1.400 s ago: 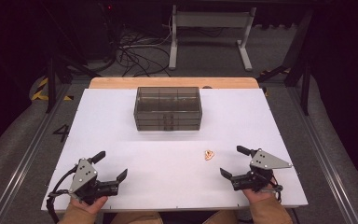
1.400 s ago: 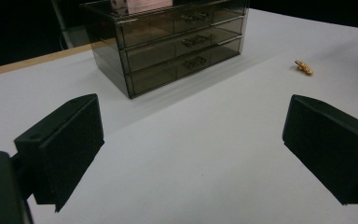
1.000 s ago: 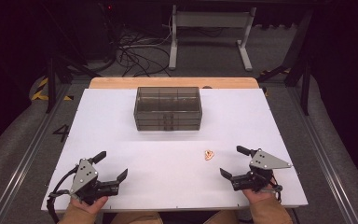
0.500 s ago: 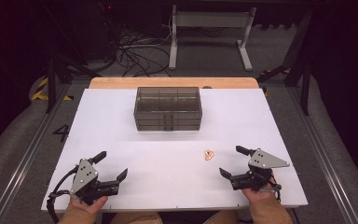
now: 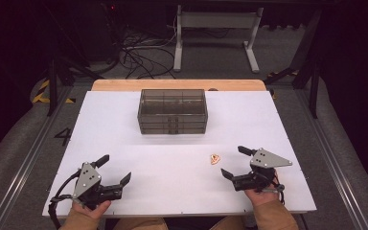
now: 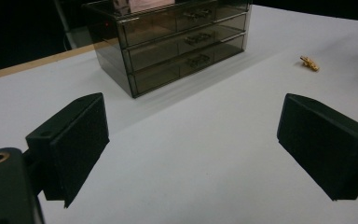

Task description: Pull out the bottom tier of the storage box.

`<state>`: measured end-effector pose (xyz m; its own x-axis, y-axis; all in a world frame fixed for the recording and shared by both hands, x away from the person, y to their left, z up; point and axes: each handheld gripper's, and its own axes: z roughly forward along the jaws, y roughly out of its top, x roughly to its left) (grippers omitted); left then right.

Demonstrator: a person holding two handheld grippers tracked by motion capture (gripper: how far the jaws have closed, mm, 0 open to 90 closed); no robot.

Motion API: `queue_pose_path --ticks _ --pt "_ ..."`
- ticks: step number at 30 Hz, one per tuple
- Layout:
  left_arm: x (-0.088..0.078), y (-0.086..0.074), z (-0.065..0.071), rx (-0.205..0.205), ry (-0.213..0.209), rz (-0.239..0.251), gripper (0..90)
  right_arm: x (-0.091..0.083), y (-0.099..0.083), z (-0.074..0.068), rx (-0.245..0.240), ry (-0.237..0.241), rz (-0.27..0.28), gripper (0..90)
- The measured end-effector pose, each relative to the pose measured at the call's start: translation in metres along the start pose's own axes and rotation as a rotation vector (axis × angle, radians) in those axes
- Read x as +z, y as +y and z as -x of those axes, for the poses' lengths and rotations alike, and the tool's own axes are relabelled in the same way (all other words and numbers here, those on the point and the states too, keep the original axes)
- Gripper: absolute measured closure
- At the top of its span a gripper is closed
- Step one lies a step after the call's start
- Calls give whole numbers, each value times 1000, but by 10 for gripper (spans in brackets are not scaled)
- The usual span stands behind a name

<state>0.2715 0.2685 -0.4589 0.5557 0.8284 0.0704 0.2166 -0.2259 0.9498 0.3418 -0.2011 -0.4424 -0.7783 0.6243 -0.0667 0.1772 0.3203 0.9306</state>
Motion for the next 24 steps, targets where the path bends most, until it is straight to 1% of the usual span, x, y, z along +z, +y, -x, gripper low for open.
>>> queue_pose_path --ticks 9,15,16,19,20,22,24 --pt "0 0 0 -2 1 5 94 14 12 -4 -17 27 -4 31" --pt "0 0 0 3 0 -2 94 22 19 -6 -26 43 -3 31" --pt "1 0 0 8 1 -6 94 26 21 -8 -29 52 -5 31" --pt "1 0 0 2 0 -8 94 30 23 -9 -34 58 -9 31" --pt "1 0 0 1 0 -8 94 33 26 -11 -43 62 -12 31" --pt "1 0 0 1 1 -8 94 35 28 -11 -48 64 -10 31" --pt "1 0 -1 6 0 -9 94 40 32 -13 -52 72 -9 32"
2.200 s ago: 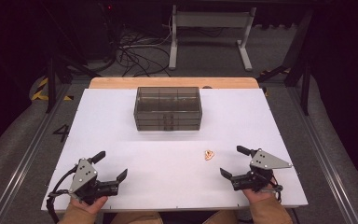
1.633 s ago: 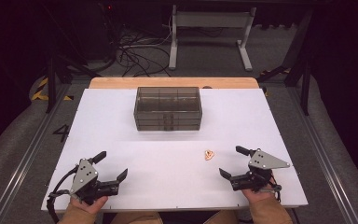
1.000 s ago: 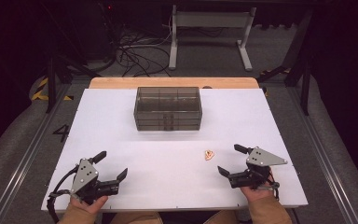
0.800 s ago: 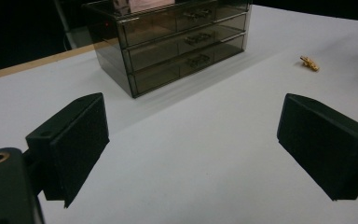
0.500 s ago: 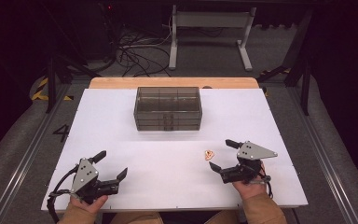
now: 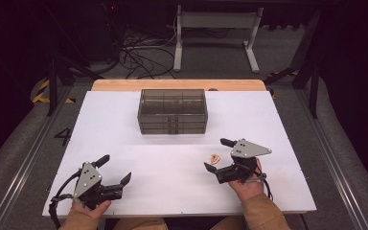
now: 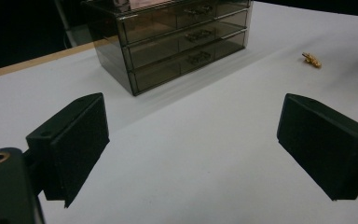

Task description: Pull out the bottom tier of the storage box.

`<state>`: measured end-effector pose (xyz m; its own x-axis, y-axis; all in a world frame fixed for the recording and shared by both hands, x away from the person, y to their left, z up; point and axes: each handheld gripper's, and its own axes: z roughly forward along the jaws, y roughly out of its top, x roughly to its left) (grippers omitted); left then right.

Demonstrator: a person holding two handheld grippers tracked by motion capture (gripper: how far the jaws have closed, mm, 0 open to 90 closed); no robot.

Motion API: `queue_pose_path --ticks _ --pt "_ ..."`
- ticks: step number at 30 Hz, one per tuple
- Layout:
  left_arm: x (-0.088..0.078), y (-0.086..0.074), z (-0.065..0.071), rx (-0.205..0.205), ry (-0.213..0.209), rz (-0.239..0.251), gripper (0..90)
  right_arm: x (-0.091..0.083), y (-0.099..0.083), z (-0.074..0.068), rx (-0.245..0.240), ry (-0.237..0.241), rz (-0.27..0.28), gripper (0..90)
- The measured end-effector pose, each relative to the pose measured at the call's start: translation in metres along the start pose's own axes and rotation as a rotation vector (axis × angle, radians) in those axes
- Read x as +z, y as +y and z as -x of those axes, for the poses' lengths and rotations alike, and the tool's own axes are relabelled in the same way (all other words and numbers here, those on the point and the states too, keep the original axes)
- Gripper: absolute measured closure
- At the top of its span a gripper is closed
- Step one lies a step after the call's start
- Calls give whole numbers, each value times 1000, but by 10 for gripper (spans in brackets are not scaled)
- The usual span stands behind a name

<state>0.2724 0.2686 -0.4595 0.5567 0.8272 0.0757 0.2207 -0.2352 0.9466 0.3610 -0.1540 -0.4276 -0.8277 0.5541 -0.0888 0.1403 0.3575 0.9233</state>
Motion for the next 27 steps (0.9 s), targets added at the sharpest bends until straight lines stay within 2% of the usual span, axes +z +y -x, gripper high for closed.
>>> queue_pose_path --ticks 18,27 --pt "0 0 0 -2 -1 3 94 37 13 -8 -18 54 -34 36" --pt "1 0 -1 -3 -3 5 94 52 21 -11 -30 71 -28 44"
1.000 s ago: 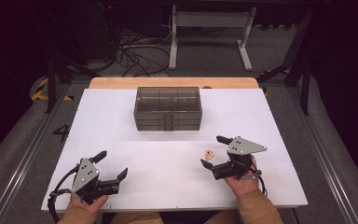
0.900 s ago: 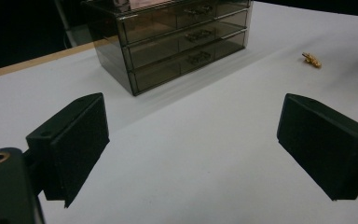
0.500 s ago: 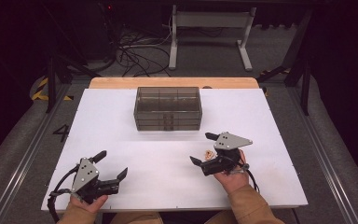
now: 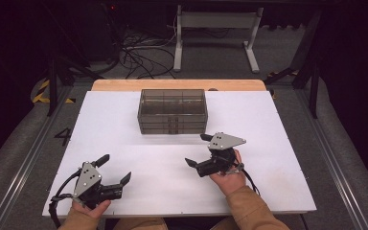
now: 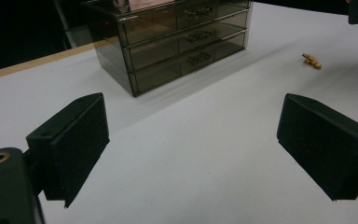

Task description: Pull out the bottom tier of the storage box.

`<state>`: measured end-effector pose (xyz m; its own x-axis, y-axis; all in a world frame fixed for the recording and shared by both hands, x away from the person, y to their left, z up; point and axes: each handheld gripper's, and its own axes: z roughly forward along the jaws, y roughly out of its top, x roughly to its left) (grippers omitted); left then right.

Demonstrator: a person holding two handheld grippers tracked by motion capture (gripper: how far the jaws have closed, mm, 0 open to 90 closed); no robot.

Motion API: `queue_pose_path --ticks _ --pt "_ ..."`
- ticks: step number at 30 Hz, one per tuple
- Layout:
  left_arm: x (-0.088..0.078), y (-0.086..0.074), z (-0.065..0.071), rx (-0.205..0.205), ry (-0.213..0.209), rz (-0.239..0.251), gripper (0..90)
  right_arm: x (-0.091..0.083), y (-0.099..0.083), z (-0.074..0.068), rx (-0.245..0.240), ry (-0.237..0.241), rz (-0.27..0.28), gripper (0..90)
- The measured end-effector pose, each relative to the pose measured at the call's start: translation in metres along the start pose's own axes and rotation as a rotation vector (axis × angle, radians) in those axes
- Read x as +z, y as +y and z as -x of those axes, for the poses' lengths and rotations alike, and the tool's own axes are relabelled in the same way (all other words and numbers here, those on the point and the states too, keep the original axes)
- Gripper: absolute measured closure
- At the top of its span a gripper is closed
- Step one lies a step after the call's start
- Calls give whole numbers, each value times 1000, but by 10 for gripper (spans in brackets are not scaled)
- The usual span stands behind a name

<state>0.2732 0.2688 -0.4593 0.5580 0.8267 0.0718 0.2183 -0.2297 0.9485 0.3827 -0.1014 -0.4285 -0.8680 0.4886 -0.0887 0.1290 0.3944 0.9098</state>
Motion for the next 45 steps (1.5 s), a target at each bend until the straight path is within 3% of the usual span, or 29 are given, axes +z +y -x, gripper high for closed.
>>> queue_pose_path --ticks 9,15,16,19,20,23,24,25,26,27,32,34,35,39,45 --pt "0 0 0 5 2 1 95 15 3 -3 -29 25 -35 50" --pt "1 1 0 6 2 1 95 15 4 -4 -47 21 -43 61" --pt "0 1 0 6 2 2 96 15 5 -5 -61 8 -54 78" --pt "1 1 -1 4 4 1 96 15 7 -17 -185 -66 -110 143" --pt "1 1 -1 4 4 1 96 15 7 -17 -185 -66 -110 143" --pt "1 1 0 6 3 1 96 19 9 -26 -254 -83 -148 203" --pt "1 1 0 6 3 1 96 19 9 -26 -254 -83 -148 203" --pt "1 1 -1 6 4 2 96 19 9 -31 -312 -114 -152 234" --pt "1 1 -1 6 4 2 96 19 9 -31 -312 -114 -152 234" --pt "0 1 -1 3 4 2 96 18 9 -35 -359 -132 -149 264" --pt "0 1 -1 4 3 2 96 19 8 -42 -489 -151 -108 326" --pt "0 1 -1 5 3 3 96 20 7 -43 -509 -156 -103 339" --pt "0 1 -1 1 3 5 96 21 6 -45 -549 -170 -103 354" --pt "0 1 -1 5 4 3 96 21 5 -47 -581 -185 -101 371" --pt "0 1 -1 1 4 5 96 20 5 -48 -593 -207 -89 394"
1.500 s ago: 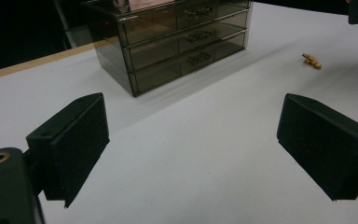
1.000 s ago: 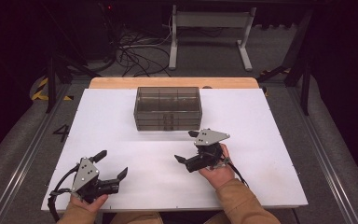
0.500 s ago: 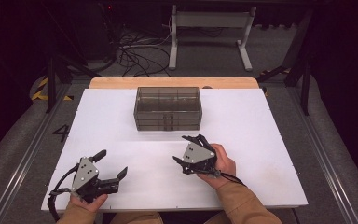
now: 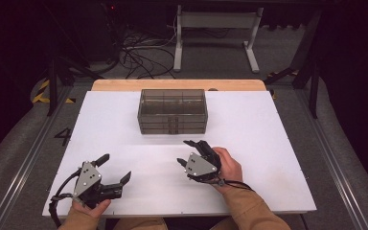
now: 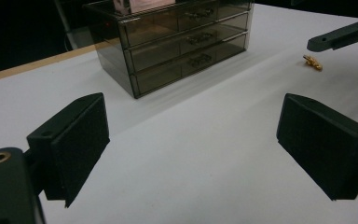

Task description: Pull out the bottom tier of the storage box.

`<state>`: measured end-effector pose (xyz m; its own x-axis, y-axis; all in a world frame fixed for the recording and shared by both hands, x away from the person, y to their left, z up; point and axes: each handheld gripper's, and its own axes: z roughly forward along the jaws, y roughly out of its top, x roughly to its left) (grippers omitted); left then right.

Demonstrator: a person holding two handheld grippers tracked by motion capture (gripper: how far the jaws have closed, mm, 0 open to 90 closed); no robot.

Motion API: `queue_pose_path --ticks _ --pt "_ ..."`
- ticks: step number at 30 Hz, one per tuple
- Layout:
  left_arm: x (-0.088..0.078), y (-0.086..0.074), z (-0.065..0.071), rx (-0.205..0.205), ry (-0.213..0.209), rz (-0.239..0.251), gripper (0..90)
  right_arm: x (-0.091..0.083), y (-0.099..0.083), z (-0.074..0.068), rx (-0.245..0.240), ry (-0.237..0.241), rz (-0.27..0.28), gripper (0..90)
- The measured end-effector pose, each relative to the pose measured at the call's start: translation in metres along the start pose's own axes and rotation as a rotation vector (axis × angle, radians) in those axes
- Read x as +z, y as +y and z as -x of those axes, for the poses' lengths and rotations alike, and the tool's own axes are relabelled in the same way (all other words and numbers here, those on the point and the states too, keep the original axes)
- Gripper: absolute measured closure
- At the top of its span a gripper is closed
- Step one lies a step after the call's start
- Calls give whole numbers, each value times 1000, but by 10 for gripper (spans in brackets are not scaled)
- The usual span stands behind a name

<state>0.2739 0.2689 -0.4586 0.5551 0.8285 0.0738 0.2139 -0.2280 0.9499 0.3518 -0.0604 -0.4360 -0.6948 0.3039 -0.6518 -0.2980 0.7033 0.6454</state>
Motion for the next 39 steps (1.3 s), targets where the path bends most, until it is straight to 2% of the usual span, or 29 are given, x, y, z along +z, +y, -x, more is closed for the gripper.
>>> queue_pose_path --ticks 7,8,15,18,25,31,32,35,36,39 --pt "0 0 0 0 -1 0 96 0 0 -1 -9 -27 2 414" --pt "0 0 0 0 0 2 96 1 1 -2 -25 -47 -2 415" --pt "0 0 0 1 1 2 96 5 4 -4 -67 -82 -27 460" --pt "0 0 0 4 1 2 96 9 4 -7 -91 -114 -44 471" --pt "1 1 0 3 1 3 96 15 5 -10 -176 -172 -68 513" --pt "1 1 0 3 1 3 96 19 3 -13 -211 -199 -70 528" --pt "1 1 0 5 1 3 96 22 2 -14 -240 -218 -68 536" --pt "1 1 0 2 1 4 96 24 1 -16 -264 -232 -67 542" --pt "2 1 0 1 1 4 96 26 0 -17 -300 -248 -69 553" --pt "2 1 0 3 0 3 96 27 0 -18 -328 -271 -77 565"
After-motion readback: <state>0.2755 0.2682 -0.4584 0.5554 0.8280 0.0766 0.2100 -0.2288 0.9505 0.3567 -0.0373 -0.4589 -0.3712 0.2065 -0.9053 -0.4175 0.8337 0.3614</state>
